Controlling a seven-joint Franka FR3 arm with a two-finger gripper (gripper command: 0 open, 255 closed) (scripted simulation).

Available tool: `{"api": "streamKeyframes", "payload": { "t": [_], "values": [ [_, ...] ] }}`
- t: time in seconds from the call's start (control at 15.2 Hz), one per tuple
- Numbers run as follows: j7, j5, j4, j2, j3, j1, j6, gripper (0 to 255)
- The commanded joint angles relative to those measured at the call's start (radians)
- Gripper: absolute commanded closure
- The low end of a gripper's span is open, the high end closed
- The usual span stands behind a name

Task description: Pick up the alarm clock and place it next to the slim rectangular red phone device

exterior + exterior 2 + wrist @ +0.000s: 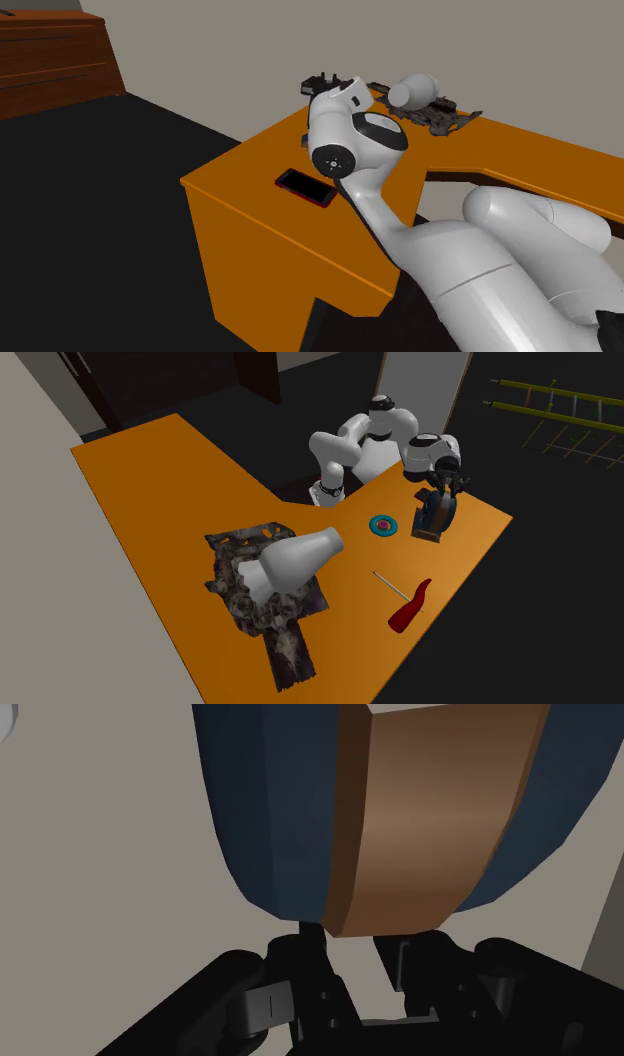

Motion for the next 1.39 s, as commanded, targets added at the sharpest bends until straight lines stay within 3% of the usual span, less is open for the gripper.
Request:
{"api": "streamKeyframes", "payload": {
  "t": [0.0,0.2,0.73,0.79,1.12,1.32],
  "values": [
    [0.018,0.007,-0.009,-0.01,0.022,0.005,0.001,255],
    [0.046,0.017,-0.02,-0.025,0.059,0.011,0.002,255],
    [0.047,0.016,-0.02,-0.024,0.058,0.011,0.002,255],
    [0.049,0.017,-0.019,-0.025,0.061,0.011,0.001,0],
    [0.047,0.016,-0.02,-0.024,0.058,0.011,0.002,0],
    [0.044,0.02,-0.032,-0.04,0.067,0.128,-0.104,0]
  ]
}}
